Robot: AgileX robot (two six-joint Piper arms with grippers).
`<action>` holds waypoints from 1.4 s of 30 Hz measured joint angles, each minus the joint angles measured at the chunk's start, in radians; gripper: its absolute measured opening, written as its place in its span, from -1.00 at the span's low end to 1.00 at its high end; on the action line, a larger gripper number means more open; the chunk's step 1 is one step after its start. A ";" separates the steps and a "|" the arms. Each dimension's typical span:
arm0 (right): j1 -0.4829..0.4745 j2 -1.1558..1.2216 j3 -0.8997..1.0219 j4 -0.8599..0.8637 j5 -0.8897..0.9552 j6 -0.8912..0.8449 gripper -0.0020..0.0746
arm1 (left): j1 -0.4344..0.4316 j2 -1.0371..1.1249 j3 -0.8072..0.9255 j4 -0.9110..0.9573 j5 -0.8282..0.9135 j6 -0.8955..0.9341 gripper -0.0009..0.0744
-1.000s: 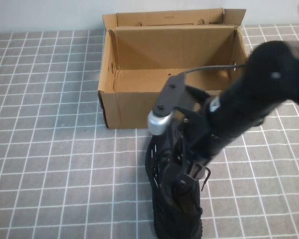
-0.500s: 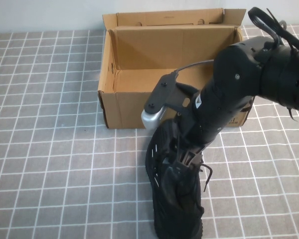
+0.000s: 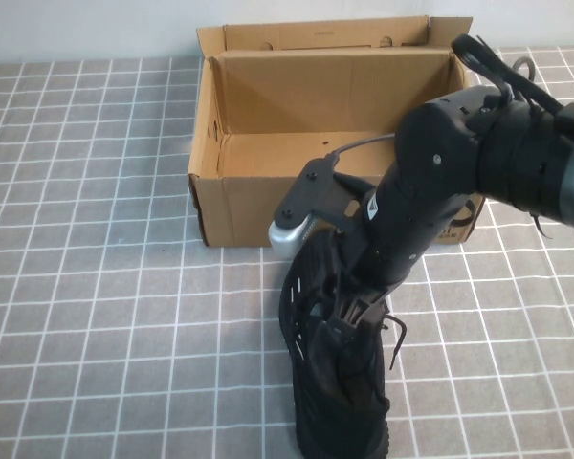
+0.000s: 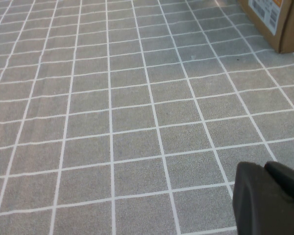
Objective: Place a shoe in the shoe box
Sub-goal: Pick up the shoe from the table
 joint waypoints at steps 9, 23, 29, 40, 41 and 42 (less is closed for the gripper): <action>0.000 0.010 0.000 -0.018 -0.013 0.004 -0.52 | 0.000 0.000 0.000 0.000 0.000 0.000 -0.98; 0.002 -0.183 -0.009 0.008 0.159 0.020 -0.96 | 0.000 0.000 0.000 0.000 0.000 0.000 -0.98; 0.002 -0.313 -0.120 0.029 0.243 0.063 -0.96 | 0.000 0.000 0.000 0.000 0.000 0.000 -0.98; 0.002 -0.289 -0.364 -0.022 0.296 0.072 -0.96 | 0.000 0.000 0.000 0.000 0.000 0.000 -0.98; 0.002 -0.284 -0.369 -0.026 0.296 0.072 -0.96 | 0.000 0.000 0.000 0.000 0.000 0.000 -0.98; 0.002 -0.282 -0.371 -0.028 0.298 0.072 -0.96 | 0.000 0.000 0.000 0.000 0.000 0.000 -0.98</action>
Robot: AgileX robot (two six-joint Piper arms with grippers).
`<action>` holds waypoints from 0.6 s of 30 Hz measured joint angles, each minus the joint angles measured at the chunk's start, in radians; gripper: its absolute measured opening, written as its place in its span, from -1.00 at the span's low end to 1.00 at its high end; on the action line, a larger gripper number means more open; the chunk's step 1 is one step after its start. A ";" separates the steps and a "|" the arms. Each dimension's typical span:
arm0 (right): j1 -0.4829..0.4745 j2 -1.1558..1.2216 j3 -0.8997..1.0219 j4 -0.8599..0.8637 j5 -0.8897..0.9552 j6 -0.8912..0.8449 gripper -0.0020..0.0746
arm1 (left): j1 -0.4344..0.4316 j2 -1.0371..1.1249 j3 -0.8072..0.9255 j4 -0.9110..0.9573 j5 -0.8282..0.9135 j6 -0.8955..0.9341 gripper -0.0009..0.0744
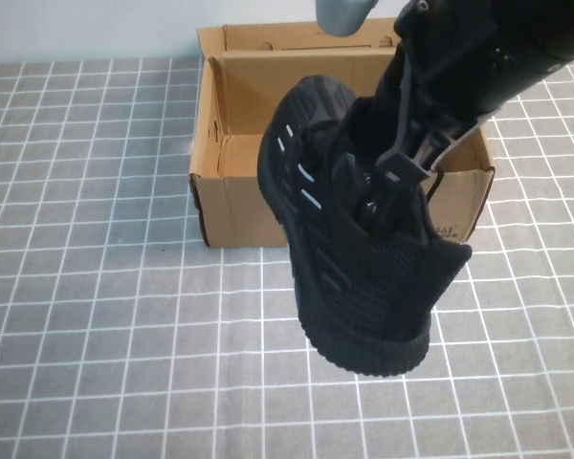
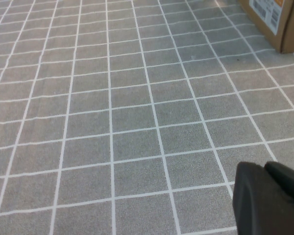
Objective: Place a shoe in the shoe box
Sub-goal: Pick up the shoe from the table, then hand over the shoe
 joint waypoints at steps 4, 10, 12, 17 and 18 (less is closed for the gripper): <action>0.000 0.017 -0.002 -0.029 0.006 0.004 -0.96 | 0.000 0.000 0.000 0.006 0.000 0.004 -0.98; 0.000 0.051 -0.012 -0.071 0.008 0.028 -0.96 | 0.000 0.000 0.000 0.088 -0.167 0.017 -0.98; 0.000 0.072 -0.029 -0.079 0.008 0.040 -0.96 | 0.000 0.000 0.000 0.059 -0.274 -0.043 -0.98; -0.017 0.135 -0.107 -0.079 0.008 0.087 -0.96 | 0.000 0.000 0.000 0.021 -0.499 -0.168 -0.98; -0.023 0.147 -0.122 -0.079 0.008 0.093 -0.96 | 0.000 0.000 0.000 0.015 -0.522 -0.210 -0.98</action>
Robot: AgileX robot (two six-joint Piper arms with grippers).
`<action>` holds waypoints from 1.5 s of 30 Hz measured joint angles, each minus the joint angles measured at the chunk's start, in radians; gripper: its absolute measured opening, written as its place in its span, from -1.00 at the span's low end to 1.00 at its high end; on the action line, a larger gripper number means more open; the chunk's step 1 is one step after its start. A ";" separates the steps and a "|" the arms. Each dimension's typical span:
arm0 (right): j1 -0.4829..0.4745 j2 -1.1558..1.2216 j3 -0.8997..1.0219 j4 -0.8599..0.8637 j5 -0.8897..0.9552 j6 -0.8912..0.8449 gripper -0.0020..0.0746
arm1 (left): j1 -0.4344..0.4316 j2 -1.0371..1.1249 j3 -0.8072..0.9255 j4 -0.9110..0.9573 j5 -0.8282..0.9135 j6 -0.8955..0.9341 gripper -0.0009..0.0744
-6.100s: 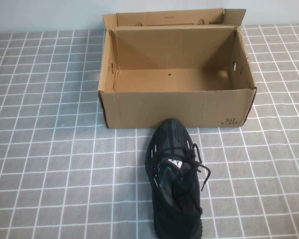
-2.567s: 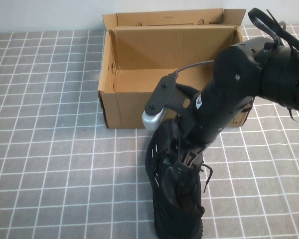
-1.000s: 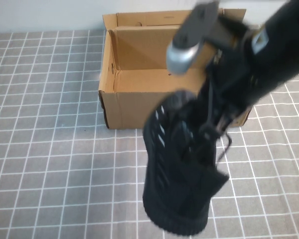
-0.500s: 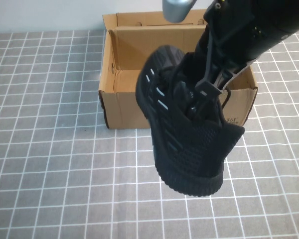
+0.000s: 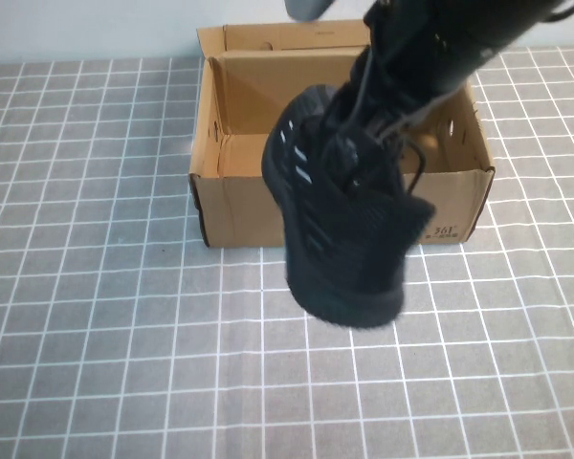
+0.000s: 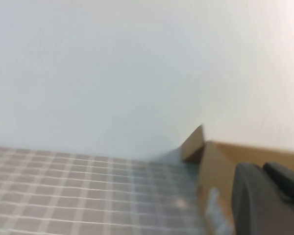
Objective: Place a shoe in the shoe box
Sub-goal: Hand over the shoe
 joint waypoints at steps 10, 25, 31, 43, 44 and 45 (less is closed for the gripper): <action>-0.048 0.125 -0.189 0.004 0.004 0.094 -0.96 | 0.000 0.154 -0.248 0.036 0.390 -0.287 -0.98; -0.101 0.221 -0.271 0.010 0.008 0.163 -0.96 | -0.154 0.901 -0.792 -0.703 0.616 0.788 -0.98; -0.136 0.233 -0.274 0.008 0.008 0.195 -0.96 | -0.367 1.086 -0.899 -0.741 0.475 0.895 -0.98; -0.138 0.233 -0.276 0.006 0.008 0.201 -0.96 | -0.599 1.192 -0.940 -0.748 0.257 1.072 -0.28; -0.138 0.233 -0.276 0.006 0.008 0.201 -0.96 | -0.599 1.192 -0.940 -0.750 0.254 1.074 -0.07; -0.138 0.233 -0.276 0.006 0.008 0.201 -0.96 | -0.599 1.192 -0.940 -0.752 0.252 1.075 0.13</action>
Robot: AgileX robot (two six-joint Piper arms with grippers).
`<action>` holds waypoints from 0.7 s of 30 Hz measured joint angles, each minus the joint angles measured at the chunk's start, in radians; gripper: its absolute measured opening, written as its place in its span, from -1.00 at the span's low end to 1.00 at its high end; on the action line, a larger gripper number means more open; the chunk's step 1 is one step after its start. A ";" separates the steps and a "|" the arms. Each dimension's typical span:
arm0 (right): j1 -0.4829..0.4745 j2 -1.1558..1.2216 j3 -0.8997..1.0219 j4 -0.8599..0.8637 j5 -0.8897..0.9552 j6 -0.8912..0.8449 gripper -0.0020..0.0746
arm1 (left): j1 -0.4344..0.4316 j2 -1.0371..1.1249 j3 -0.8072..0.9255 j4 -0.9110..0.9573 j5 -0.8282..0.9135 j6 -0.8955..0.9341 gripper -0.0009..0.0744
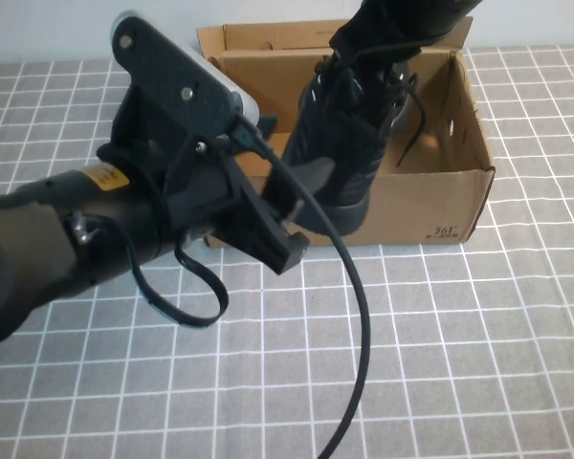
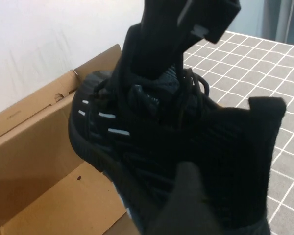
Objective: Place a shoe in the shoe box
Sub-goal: Hand over the shoe
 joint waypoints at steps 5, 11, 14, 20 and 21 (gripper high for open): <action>0.000 0.000 0.000 0.000 0.000 0.000 -0.96 | 0.000 0.020 -0.002 -0.007 -0.008 0.002 0.64; 0.000 0.000 0.000 0.002 0.000 0.000 -0.96 | -0.021 0.090 -0.002 -0.008 -0.050 -0.008 0.71; 0.000 0.000 0.000 0.002 0.000 0.000 -0.96 | -0.036 0.115 -0.002 -0.008 -0.090 -0.008 0.72; 0.000 0.000 0.000 0.004 0.000 0.000 -0.96 | -0.040 0.162 -0.002 -0.008 -0.154 -0.008 0.72; 0.000 0.000 0.000 0.004 0.000 0.000 -0.96 | -0.040 0.173 -0.007 -0.003 -0.163 -0.008 0.72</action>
